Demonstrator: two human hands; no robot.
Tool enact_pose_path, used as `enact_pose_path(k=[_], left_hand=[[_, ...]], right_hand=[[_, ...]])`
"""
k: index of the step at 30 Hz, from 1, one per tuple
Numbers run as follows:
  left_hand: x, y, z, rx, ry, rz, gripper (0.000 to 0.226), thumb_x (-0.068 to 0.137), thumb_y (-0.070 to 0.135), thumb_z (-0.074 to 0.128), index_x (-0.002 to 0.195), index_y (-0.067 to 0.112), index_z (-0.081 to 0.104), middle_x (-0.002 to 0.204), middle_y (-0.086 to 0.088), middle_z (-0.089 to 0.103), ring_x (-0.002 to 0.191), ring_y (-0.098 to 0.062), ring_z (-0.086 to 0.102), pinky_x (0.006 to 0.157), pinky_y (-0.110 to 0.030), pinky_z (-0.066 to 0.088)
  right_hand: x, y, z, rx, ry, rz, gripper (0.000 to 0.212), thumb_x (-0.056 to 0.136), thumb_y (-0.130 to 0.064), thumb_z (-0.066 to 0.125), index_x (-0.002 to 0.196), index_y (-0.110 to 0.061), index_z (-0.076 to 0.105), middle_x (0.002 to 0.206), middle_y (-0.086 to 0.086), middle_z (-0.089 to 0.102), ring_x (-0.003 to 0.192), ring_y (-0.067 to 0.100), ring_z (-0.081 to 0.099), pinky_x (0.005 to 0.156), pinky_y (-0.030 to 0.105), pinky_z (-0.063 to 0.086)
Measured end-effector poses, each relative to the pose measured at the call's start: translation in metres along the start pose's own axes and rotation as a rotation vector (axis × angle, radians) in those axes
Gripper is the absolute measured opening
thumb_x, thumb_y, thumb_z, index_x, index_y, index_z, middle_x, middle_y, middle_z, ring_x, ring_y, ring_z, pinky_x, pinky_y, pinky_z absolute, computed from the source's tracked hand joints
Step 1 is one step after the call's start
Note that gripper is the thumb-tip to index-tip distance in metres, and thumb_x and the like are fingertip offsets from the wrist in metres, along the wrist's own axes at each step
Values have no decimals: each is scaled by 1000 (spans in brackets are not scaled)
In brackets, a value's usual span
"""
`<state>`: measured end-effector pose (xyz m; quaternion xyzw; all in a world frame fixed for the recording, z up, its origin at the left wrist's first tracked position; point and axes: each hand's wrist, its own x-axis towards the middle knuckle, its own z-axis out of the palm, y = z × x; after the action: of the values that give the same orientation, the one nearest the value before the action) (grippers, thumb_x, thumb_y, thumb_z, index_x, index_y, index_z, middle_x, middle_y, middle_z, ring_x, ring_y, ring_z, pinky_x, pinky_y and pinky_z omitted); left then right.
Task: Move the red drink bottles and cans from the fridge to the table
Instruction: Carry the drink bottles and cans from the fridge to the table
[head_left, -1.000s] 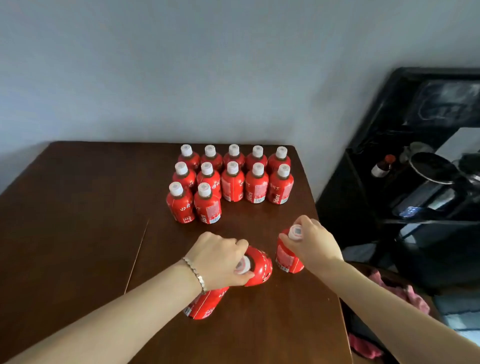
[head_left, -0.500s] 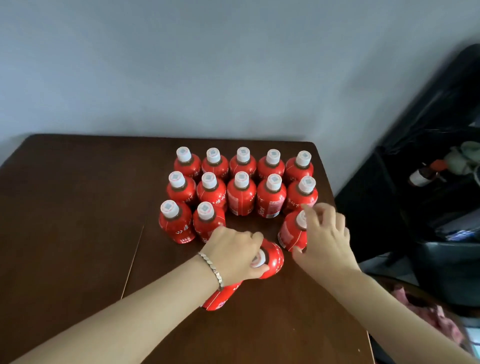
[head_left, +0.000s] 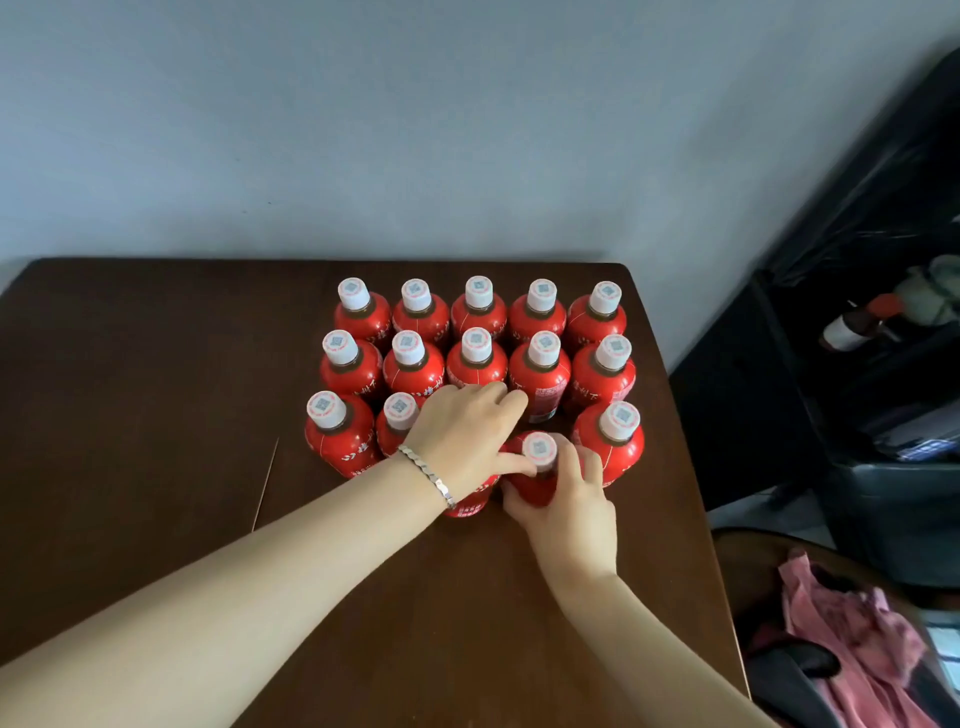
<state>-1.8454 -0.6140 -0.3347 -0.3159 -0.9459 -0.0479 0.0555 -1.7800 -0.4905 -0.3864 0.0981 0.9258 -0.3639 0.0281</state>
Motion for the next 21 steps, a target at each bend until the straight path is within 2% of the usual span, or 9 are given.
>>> enact_pose_path(k=[1, 4, 6, 8, 11, 13, 16, 19, 21], left_hand=[[-2, -1, 2, -17, -32, -4, 55, 46, 49, 87, 69, 7, 59, 59, -4, 55, 45, -22, 53, 47, -23, 26], [-10, 0, 16, 8, -123, -124, 52, 69, 42, 78, 100, 5, 60, 98, -10, 56, 84, -27, 57, 59, -29, 34], [-20, 1, 20, 46, -126, -146, 66, 46, 40, 91, 97, 8, 65, 99, -11, 60, 79, -28, 60, 53, -27, 46], [-25, 4, 32, 57, -85, -168, 88, 25, 38, 95, 103, 8, 68, 104, -19, 63, 86, -36, 66, 62, -36, 58], [-32, 8, 46, 133, -95, -153, 117, 23, 50, 91, 127, 11, 56, 126, -26, 55, 113, -48, 55, 80, -49, 53], [-32, 13, 51, 176, -117, -168, 124, 29, 64, 84, 135, 15, 44, 135, -25, 47, 120, -50, 48, 87, -51, 49], [-26, 14, 60, 206, -72, -207, 115, 35, 65, 83, 133, 16, 47, 134, -25, 48, 120, -50, 47, 97, -57, 38], [-25, 11, 72, 297, 76, -199, 81, 57, 28, 85, 129, 16, 49, 129, -20, 53, 116, -47, 53, 99, -57, 33], [-25, 6, 77, 337, 188, -169, 54, 76, 11, 63, 128, 16, 49, 130, -17, 47, 116, -43, 55, 100, -55, 33]], right_hand=[[-4, 2, 2, 45, 27, 17, 60, 80, -33, 72, 132, -20, 47, 134, -2, 46, 100, 25, 63, 75, 25, 44], [-17, 6, 6, 229, 70, 84, 61, 83, -23, 71, 136, -21, 41, 139, -1, 37, 90, 17, 65, 79, 22, 51], [-25, 9, 7, 380, 83, 190, 65, 82, -13, 71, 137, -21, 37, 135, 1, 34, 86, 9, 64, 79, 17, 50], [-25, 12, 5, 581, 97, 410, 76, 80, -9, 73, 141, -17, 28, 132, 7, 35, 82, 5, 64, 76, 14, 47], [-11, 13, -2, 1112, -57, 724, 96, 81, -4, 70, 149, -27, 6, 128, 15, 49, 87, 21, 67, 81, 32, 53], [1, 14, -5, 1297, -128, 693, 90, 80, 9, 65, 146, -29, 16, 126, 17, 55, 97, 28, 66, 79, 38, 57], [13, 17, 1, 1270, -119, 626, 86, 76, 15, 65, 143, -20, 26, 123, 17, 58, 101, 29, 67, 79, 40, 59], [20, 17, 2, 1303, -138, 644, 69, 76, 17, 63, 136, -5, 40, 120, 20, 61, 103, 31, 66, 84, 41, 57], [27, 13, -3, 1389, -161, 690, 51, 80, 18, 56, 127, 1, 49, 117, 21, 62, 104, 32, 63, 83, 40, 55]])
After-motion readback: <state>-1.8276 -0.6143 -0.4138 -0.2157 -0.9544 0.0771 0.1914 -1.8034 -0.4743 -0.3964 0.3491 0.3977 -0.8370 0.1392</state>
